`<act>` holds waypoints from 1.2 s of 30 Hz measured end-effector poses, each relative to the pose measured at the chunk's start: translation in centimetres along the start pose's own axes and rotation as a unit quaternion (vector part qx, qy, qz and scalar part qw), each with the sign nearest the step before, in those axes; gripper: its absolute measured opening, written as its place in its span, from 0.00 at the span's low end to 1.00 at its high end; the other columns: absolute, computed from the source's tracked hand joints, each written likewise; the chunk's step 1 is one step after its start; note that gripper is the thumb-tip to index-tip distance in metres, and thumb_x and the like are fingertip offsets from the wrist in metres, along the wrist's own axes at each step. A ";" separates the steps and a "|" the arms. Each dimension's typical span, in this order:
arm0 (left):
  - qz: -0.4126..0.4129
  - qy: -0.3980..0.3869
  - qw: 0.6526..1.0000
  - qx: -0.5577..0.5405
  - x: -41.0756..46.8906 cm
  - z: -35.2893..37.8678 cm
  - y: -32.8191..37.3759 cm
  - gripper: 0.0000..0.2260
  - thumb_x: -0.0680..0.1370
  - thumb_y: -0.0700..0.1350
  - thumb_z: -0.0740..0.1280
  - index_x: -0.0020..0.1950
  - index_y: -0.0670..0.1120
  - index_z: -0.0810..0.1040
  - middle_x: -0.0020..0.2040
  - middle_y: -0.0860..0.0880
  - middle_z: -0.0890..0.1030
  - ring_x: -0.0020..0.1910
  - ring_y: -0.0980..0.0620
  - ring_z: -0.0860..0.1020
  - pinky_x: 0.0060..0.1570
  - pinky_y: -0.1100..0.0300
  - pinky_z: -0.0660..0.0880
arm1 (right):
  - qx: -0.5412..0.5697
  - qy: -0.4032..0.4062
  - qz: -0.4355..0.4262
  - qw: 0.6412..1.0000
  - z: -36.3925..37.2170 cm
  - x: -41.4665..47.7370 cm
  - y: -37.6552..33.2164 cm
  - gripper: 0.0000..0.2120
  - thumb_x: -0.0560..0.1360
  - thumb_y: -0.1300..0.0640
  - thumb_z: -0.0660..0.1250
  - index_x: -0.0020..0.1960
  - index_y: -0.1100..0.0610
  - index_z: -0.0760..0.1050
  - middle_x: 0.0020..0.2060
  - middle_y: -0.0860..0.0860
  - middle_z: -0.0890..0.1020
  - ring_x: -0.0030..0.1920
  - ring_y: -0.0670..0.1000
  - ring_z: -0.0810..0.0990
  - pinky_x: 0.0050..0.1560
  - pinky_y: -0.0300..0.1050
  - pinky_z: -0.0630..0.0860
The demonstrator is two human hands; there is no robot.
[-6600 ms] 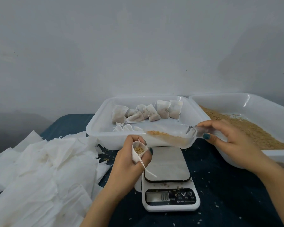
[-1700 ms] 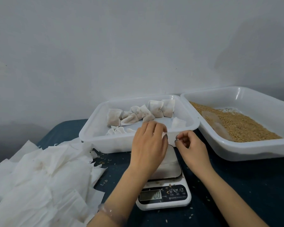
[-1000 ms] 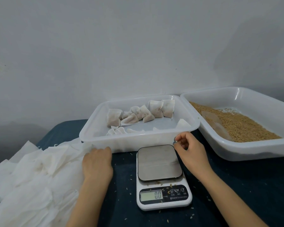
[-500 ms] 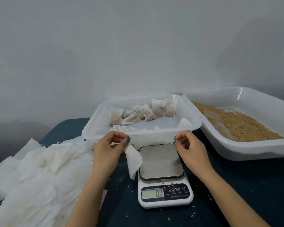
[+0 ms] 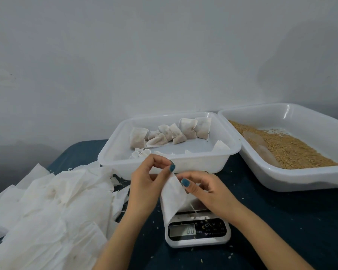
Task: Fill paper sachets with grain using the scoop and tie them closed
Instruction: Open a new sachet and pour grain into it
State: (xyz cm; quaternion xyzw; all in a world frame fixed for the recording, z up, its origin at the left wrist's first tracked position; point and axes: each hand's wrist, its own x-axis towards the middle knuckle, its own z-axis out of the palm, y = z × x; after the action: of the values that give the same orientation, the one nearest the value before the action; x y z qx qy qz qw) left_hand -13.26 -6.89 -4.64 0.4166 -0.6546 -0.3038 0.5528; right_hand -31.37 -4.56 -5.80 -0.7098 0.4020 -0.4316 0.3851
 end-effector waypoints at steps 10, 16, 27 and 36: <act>-0.060 -0.084 0.979 0.176 -0.7 0.1 0.3 0.19 0.65 0.71 0.69 0.51 0.65 0.77 0.43 0.63 0.83 0.42 0.62 0.81 0.44 0.51 0.81 | -0.032 0.146 0.021 0.989 -1.1 0.3 0.8 0.02 0.74 0.55 0.74 0.43 0.49 0.83 0.37 0.44 0.84 0.37 0.40 0.80 0.38 0.31 0.73; -0.094 -0.045 0.995 0.004 -0.3 -0.1 -0.3 0.09 0.71 0.50 0.78 0.48 0.58 0.82 0.43 0.55 0.85 0.41 0.58 0.82 0.40 0.62 0.79 | 0.046 0.131 0.079 0.987 -1.8 0.5 1.0 0.01 0.75 0.58 0.72 0.46 0.53 0.83 0.39 0.45 0.86 0.41 0.40 0.83 0.42 0.33 0.77; -0.119 -0.031 0.991 -0.052 -0.1 -0.4 -0.7 0.05 0.73 0.46 0.76 0.46 0.55 0.83 0.40 0.51 0.85 0.38 0.58 0.81 0.39 0.64 0.78 | 0.081 0.137 0.114 0.981 -2.2 0.4 0.5 0.10 0.78 0.62 0.68 0.52 0.48 0.81 0.40 0.46 0.87 0.36 0.40 0.81 0.33 0.32 0.73; -0.119 -0.026 0.991 -0.059 -0.1 -0.5 -0.7 0.04 0.75 0.44 0.75 0.49 0.49 0.83 0.40 0.52 0.85 0.36 0.59 0.80 0.33 0.66 0.75 | 0.088 0.128 0.128 0.980 -2.4 0.4 0.2 0.12 0.76 0.63 0.71 0.52 0.48 0.81 0.43 0.45 0.87 0.40 0.41 0.84 0.33 0.32 0.73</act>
State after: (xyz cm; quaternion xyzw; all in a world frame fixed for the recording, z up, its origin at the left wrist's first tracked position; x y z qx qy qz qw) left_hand -12.65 -7.07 -5.16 0.4502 -0.5950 -0.4166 0.5194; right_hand -33.53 -5.47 -5.05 -0.5548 0.4963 -0.4991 0.4436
